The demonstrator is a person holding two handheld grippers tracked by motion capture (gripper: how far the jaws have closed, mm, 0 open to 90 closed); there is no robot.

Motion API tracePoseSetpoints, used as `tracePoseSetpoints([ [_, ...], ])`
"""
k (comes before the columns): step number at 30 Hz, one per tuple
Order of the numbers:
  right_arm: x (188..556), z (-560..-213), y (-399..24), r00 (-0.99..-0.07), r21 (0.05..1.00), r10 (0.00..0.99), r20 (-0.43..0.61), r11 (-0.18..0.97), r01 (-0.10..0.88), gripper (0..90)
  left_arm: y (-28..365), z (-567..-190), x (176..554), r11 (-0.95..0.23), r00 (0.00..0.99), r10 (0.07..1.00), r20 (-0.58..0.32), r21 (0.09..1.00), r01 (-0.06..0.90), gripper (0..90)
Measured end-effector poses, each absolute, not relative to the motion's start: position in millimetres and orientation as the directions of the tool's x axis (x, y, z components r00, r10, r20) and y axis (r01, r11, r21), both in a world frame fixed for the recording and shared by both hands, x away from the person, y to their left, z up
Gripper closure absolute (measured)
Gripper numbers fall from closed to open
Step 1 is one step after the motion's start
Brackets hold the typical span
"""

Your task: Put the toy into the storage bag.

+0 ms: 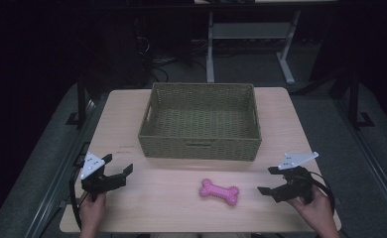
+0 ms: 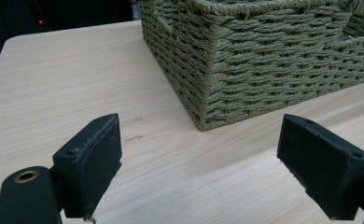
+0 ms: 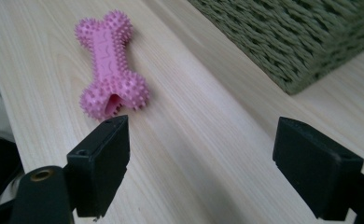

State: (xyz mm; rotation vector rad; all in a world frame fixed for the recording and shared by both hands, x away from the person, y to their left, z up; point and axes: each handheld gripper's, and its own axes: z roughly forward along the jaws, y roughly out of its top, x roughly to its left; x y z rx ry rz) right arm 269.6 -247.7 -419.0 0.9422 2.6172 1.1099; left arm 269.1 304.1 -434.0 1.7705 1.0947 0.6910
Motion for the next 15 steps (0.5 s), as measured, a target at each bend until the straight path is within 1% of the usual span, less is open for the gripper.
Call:
tracePoseSetpoints([
  [6,275,-415,-231,-0.820,0.666,0.565,0.091,0.578,0.472,18.2,304,-434,269,-0.184,0.446,0.895,-0.005,0.907,0.379,13.3],
  [15,278,-411,-216,-0.840,0.650,0.535,0.088,0.608,0.456,18.2,305,-434,269,-0.180,0.445,0.896,-0.006,0.909,0.376,13.3],
])
